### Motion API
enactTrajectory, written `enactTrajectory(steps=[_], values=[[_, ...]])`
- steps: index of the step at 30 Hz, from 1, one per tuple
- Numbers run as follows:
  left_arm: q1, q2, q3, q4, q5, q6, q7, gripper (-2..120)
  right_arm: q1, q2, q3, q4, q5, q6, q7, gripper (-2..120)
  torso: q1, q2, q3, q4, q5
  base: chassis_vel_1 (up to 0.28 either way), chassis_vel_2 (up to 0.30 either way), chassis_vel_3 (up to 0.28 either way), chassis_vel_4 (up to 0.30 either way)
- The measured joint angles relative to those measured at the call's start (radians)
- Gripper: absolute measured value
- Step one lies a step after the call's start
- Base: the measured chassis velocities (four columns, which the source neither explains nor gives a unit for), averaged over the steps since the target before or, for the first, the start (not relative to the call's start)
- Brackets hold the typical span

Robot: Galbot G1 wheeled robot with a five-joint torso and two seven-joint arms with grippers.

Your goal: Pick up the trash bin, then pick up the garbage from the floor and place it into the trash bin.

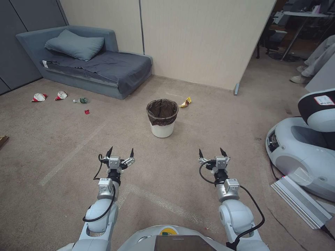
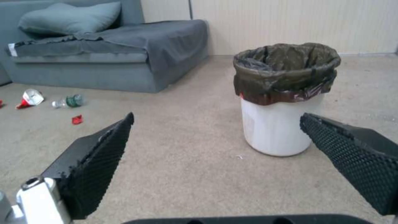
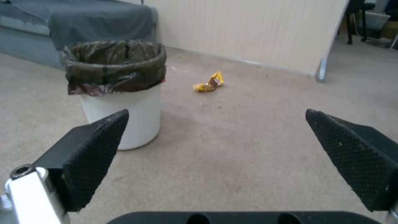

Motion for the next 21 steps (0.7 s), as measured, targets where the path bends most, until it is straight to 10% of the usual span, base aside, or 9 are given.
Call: enactTrajectory(steps=[21], values=[[0.000,0.000,0.000,0.000,0.000,0.000,0.000,100,0.000,0.000,0.000,0.000,0.000,0.000,0.000,100,0.000,0.000,0.000,0.0000,0.0000,0.000,0.000,0.000,0.000]])
